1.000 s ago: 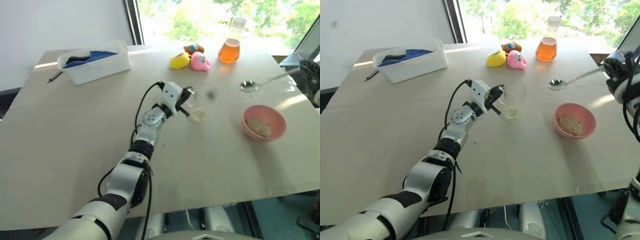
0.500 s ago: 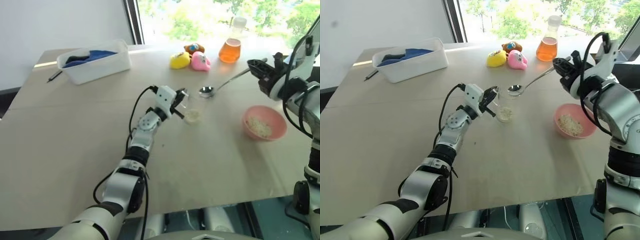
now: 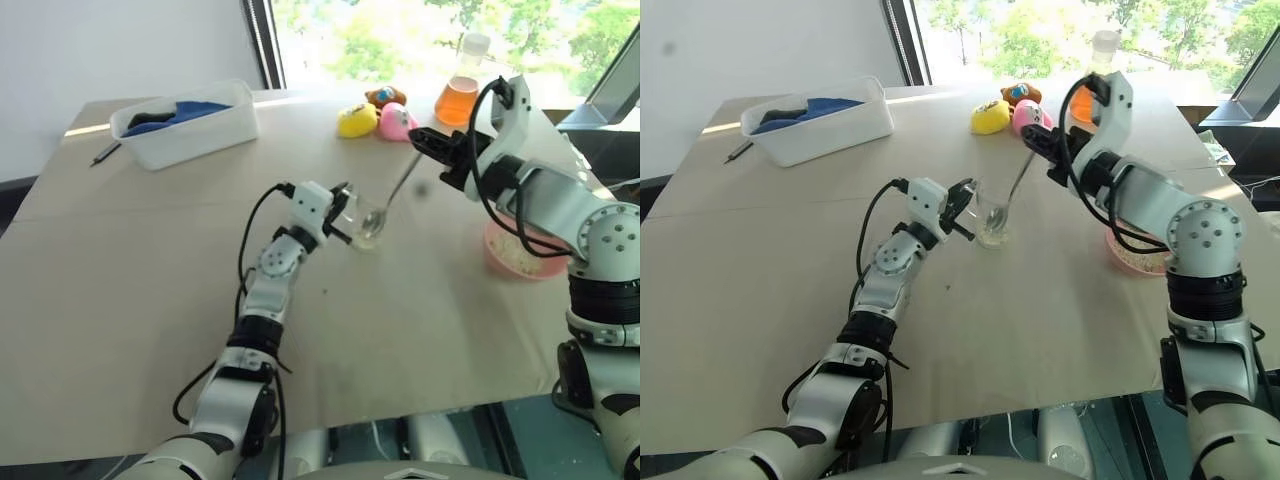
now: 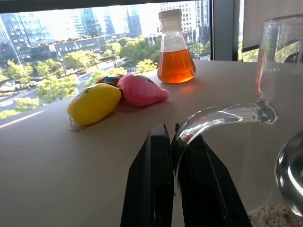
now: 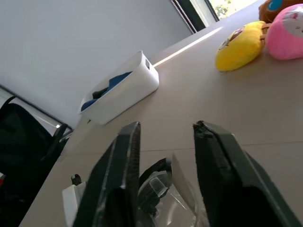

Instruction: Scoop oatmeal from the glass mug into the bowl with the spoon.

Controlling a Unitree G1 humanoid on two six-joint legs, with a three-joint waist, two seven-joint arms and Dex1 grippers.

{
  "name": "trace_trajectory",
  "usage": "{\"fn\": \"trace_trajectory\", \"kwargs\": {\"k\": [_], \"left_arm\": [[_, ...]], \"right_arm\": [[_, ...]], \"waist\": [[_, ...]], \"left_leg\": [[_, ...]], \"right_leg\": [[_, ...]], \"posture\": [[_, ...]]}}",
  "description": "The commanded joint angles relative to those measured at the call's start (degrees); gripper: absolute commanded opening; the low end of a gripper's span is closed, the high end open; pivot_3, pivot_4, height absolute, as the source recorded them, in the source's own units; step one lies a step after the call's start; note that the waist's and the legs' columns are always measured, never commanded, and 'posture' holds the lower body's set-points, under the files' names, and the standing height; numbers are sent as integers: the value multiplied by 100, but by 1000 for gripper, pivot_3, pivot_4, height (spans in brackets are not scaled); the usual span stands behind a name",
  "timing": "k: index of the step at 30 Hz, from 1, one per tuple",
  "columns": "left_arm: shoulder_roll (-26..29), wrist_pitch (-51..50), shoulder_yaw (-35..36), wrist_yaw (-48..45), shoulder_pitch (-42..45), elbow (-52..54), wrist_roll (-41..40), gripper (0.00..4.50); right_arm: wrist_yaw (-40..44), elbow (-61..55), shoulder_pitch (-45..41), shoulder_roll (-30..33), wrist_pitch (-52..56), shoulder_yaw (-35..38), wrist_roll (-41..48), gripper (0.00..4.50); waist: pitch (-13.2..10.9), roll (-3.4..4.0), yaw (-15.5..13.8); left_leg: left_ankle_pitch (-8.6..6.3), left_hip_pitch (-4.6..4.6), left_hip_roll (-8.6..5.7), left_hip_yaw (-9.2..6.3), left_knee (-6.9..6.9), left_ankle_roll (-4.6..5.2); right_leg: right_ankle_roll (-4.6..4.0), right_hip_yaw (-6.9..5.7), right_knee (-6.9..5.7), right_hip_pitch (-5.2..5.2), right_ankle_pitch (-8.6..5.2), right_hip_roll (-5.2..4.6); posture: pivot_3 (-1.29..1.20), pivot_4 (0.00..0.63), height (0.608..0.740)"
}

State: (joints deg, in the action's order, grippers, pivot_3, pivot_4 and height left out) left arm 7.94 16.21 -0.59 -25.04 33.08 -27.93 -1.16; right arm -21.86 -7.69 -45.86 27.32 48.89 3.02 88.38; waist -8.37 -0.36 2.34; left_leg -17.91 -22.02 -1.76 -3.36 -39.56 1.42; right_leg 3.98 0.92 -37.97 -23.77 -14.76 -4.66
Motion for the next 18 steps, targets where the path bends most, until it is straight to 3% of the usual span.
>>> {"fn": "trace_trajectory", "kwargs": {"k": [1,10,14,17,18], "left_arm": [[121,-170,62,129,-82,470,-46,0],[477,-561,264,85,-514,990,-315,0],[555,-559,299,126,-558,980,-338,1453],[593,-538,292,204,-559,966,-281,2995],[608,-534,285,204,-566,972,-275,2995]], "right_arm": [[247,36,-197,-59,-65,294,-262,3723],[788,382,-342,-134,-137,649,-1083,3723],[884,393,-372,-302,-82,698,-1255,3775],[981,399,-433,-377,-30,734,-1355,3775],[1005,407,-450,-390,-13,751,-1384,3775]], "waist": [[0,0,-5],[2,4,25],[2,4,11],[2,4,0],[2,4,0]], "left_leg": [[0,1,-1,-1,0,0],[0,7,1,2,5,-1],[0,8,0,1,7,-1],[0,6,-3,0,6,-1],[0,6,-4,-1,6,-1]], "right_leg": [[0,-1,-1,0,0,0],[0,5,-3,-1,0,3],[0,5,-5,-1,0,4],[0,5,-3,-1,0,0],[0,5,-2,-1,0,-1]], "posture": [[0,150,740],[0,150,740],[0,150,740],[0,150,740],[0,150,740]]}}
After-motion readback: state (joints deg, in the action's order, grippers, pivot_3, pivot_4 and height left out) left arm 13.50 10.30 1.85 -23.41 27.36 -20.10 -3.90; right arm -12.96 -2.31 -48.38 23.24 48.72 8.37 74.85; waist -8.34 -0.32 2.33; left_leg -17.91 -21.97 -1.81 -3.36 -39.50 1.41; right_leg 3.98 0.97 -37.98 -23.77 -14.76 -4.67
